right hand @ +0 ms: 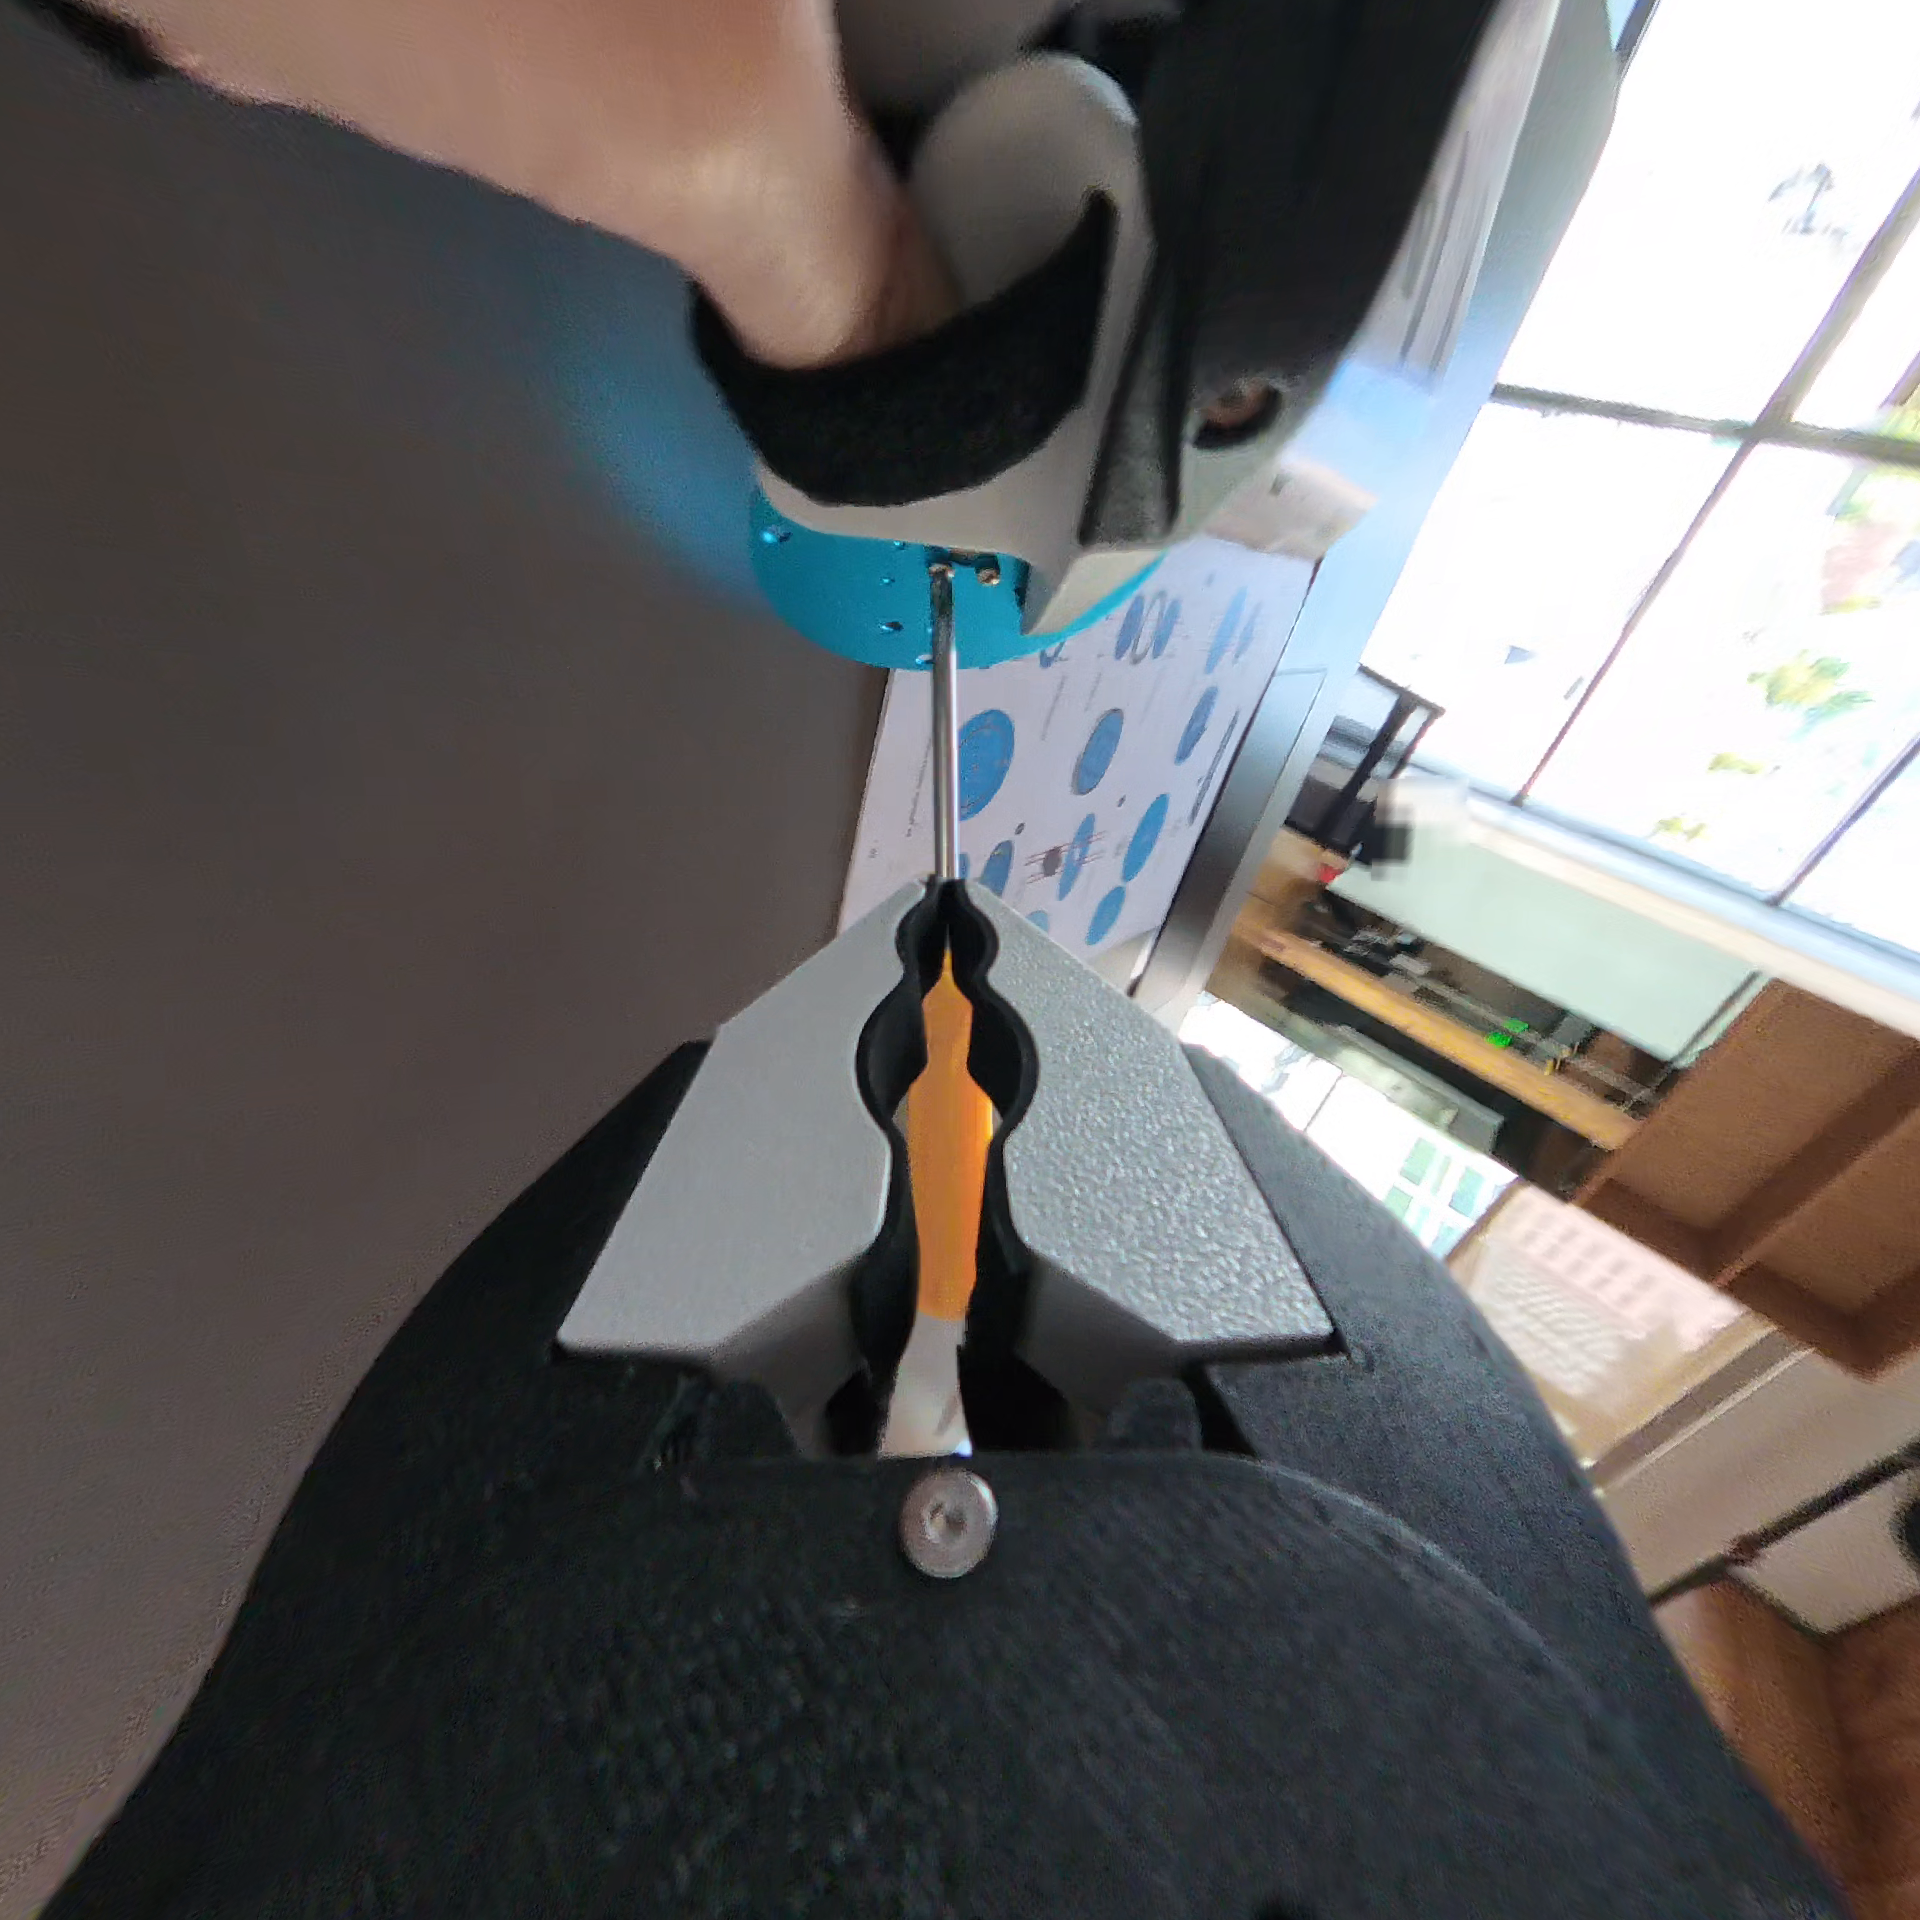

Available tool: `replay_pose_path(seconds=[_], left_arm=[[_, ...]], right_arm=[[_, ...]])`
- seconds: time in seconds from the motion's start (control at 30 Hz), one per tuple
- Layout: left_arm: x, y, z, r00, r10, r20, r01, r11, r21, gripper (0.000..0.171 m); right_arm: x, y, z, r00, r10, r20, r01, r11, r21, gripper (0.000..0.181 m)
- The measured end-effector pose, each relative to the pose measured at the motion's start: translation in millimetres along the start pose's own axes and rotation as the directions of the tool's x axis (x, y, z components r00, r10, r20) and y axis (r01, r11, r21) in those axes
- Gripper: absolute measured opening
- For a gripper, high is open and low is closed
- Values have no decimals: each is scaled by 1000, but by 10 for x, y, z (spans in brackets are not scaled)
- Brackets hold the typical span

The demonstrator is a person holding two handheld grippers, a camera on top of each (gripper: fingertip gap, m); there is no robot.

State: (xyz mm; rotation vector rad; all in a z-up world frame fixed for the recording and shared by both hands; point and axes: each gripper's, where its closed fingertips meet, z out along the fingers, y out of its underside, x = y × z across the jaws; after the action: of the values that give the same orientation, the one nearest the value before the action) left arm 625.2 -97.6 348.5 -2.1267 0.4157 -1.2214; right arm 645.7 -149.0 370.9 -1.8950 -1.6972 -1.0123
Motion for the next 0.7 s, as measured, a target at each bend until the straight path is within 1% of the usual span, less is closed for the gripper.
replay_pose_path(seconds=[0.07,0.13,0.17,0.23,0.3,0.33,0.37,0.4,0.47,0.5,0.53,0.57,0.63,0.7], left_arm=[[-73,-53,-48,998,40,43,-41,999,17,0],[-120,-46,-71,999,25,39,-25,1000,0,0],[-127,-42,-77,1000,-1,22,1,1000,-5,0],[-157,-34,-88,1000,-26,12,27,999,-17,0],[-192,-55,-101,999,-22,24,22,1000,-9,0],[-200,-56,-104,999,-15,29,15,1000,-11,0],[-198,-59,-107,999,-8,31,8,1000,-10,0],[-186,-54,-106,1000,0,27,1,1000,-13,0],[-162,-60,-102,999,21,25,-21,1000,-11,0],[-148,-67,-98,999,41,24,-41,999,-9,0],[-118,-75,-98,998,59,12,-59,998,-4,0],[-67,-86,-101,997,72,-13,-72,997,4,0],[16,-115,-123,993,102,-54,-100,995,26,0],[83,-184,-163,986,141,-83,-135,988,74,0]], right_arm=[[58,23,-9,997,-65,-45,65,998,-5,0],[165,41,-11,997,-27,-78,30,999,44,0],[179,45,-8,998,11,-55,-6,996,92,0],[179,86,-23,991,128,42,-134,974,181,2],[119,102,-68,951,251,184,-296,909,294,15],[79,115,-98,908,326,264,-403,853,331,20],[5,112,-141,843,398,361,-520,775,359,24],[-99,87,-197,751,458,475,-642,675,364,29],[-355,19,-340,541,507,671,-821,493,289,30],[-461,-32,-419,448,517,730,-877,415,244,37],[-534,-81,-492,402,518,756,-903,361,233,41],[-596,-108,-529,408,530,743,-905,340,254,42],[-676,-130,-537,455,590,668,-890,328,316,49],[-788,-187,-551,504,604,618,-864,369,344,55]])
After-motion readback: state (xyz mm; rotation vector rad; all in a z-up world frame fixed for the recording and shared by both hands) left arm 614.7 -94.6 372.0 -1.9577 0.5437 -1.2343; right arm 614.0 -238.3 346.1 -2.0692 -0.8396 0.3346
